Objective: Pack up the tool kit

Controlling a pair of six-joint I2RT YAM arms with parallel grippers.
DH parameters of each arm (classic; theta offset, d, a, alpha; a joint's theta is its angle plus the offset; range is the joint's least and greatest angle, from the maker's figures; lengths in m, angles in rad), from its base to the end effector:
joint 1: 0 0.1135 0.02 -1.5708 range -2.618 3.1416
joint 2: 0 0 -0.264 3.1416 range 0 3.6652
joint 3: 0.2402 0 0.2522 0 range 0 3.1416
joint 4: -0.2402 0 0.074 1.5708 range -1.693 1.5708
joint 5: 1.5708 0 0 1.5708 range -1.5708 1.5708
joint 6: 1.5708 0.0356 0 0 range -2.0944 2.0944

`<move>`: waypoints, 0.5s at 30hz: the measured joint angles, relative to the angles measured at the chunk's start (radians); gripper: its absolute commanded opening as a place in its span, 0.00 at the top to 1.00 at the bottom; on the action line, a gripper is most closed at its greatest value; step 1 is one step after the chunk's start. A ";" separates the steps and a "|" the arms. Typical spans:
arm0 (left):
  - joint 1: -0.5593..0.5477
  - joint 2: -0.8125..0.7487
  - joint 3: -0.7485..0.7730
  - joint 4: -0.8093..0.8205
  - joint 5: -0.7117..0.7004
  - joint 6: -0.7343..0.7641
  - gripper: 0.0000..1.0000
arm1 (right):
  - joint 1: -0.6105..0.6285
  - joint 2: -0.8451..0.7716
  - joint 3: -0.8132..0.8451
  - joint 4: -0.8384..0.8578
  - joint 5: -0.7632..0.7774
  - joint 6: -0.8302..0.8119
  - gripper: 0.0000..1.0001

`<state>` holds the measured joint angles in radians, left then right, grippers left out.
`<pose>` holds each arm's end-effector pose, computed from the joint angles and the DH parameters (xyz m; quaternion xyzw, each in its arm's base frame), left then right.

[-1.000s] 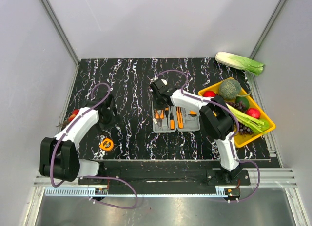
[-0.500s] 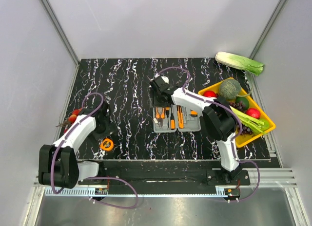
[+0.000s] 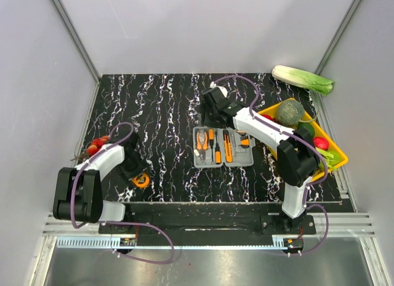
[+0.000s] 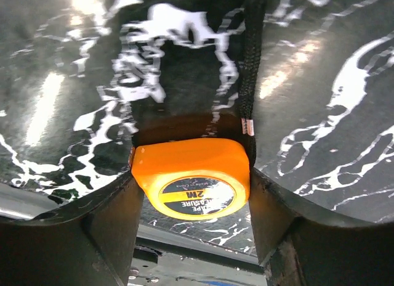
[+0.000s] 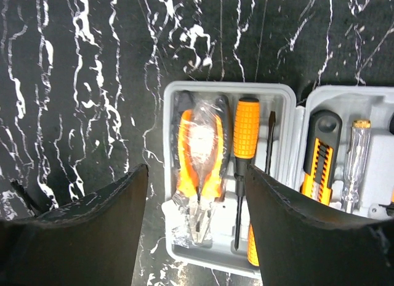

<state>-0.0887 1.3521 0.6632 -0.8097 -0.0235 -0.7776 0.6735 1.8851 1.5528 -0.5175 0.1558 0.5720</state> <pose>0.1972 -0.0167 0.1525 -0.3378 0.9404 -0.0045 0.0377 0.3355 0.2606 0.2594 -0.0199 0.9331 0.1460 0.3281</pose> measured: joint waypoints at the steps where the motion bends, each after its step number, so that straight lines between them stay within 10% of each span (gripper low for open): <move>1: -0.012 0.013 0.011 0.001 0.004 0.010 0.39 | -0.001 0.000 -0.008 0.000 0.000 0.002 0.31; 7: -0.145 0.160 0.138 0.019 0.033 0.040 0.38 | -0.002 0.000 -0.048 -0.003 0.000 0.014 0.32; 15: -0.231 0.309 0.317 0.097 0.069 0.045 0.03 | -0.002 0.000 -0.072 -0.003 -0.029 0.009 0.21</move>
<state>-0.3199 1.6611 0.9798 -0.7124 0.0456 -0.7326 0.6720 1.8847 1.4811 -0.5201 0.1272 0.5812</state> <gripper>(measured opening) 0.838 0.721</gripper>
